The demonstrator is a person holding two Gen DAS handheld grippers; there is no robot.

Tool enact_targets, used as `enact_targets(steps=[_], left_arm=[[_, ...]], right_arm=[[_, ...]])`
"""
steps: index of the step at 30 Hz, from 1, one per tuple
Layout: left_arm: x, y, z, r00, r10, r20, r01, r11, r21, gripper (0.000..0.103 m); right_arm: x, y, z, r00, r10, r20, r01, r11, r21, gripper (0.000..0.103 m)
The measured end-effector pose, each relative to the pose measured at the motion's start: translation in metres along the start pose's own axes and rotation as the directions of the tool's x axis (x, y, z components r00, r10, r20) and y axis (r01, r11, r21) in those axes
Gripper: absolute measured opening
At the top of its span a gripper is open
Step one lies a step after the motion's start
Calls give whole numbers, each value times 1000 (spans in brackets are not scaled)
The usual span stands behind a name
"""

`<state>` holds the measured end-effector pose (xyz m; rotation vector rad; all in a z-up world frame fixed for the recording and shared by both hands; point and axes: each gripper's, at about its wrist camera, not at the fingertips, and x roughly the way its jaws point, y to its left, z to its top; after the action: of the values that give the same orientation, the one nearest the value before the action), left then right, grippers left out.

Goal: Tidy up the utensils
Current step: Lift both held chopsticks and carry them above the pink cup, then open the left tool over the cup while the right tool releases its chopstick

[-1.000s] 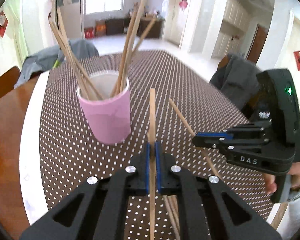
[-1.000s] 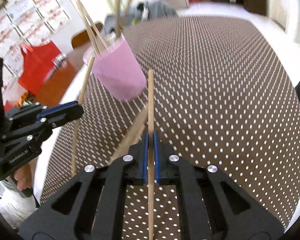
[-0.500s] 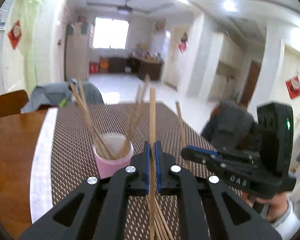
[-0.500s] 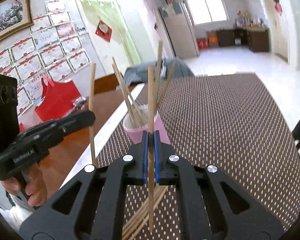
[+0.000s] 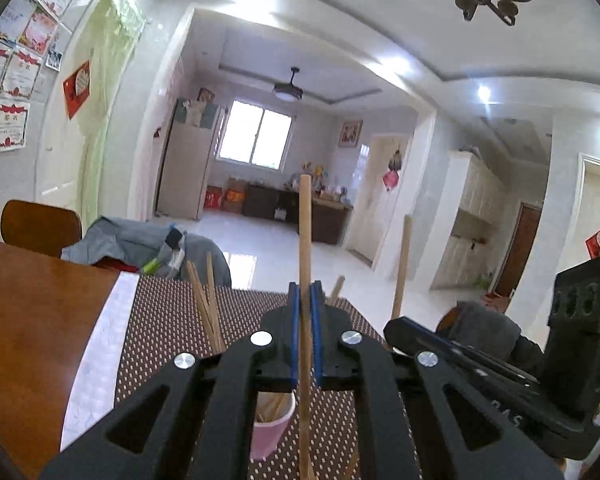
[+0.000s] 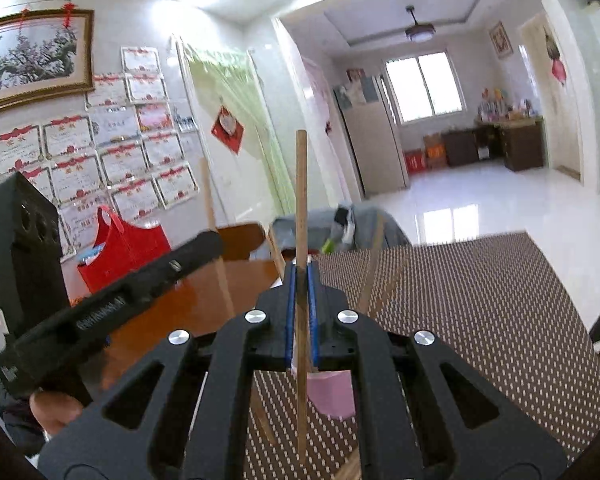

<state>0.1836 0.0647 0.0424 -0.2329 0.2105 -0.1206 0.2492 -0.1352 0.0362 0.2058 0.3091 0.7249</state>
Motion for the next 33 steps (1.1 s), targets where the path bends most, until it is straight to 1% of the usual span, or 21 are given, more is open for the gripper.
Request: enact_targets(steps=[5,9,11,14,18,21,23,24,26,27,29,30,31,32,33], left_arm=[[8,1,4,995,22,98,-24,1000,18,6],[10,3,8,981,64,182,-67,998,7,6],[19,8,8,976,97,197,-97,995,-7,6],[35,18,8,972,131,194,-128,991,-29,6],[50,26,0,970,158,187,-154,987,-38,6],[56,30,-9,969,166,181,-162,986,-33,6],[62,30,-13,971,168,167,-169,986,-9,6],[64,30,-15,972,173,159,-174,985,-6,6],[71,31,-18,980,161,115,-161,987,-3,6],[75,31,-19,984,162,78,-163,987,6,6],[79,31,-22,986,162,46,-163,987,10,7],[79,32,-23,986,164,35,-164,986,10,10],[77,32,-23,984,174,29,-174,985,10,24],[76,32,-23,983,185,24,-185,983,13,31],[73,32,-22,982,188,20,-188,982,20,35]], right_arm=[[11,5,8,998,-15,67,16,1000,-8,6],[20,7,11,991,-41,127,45,999,-22,6],[25,8,11,986,-62,157,67,997,-30,6],[33,1,10,978,-76,193,78,997,-1,6],[42,-4,6,971,-84,224,78,996,35,6],[46,-8,0,967,-85,239,77,996,44,6],[51,-8,-3,967,-90,237,83,996,37,6],[54,-7,-5,970,-90,228,85,996,34,6],[59,-6,-9,973,-92,210,88,996,31,6],[63,-5,-10,975,-96,199,93,995,25,6],[67,-6,-14,979,-98,177,95,995,25,6],[68,-6,-14,981,-99,168,96,995,26,6],[69,-6,-15,981,-103,162,100,995,27,6],[68,-7,-16,982,-105,155,102,994,28,6],[69,-7,-16,983,-106,149,102,994,31,6]])
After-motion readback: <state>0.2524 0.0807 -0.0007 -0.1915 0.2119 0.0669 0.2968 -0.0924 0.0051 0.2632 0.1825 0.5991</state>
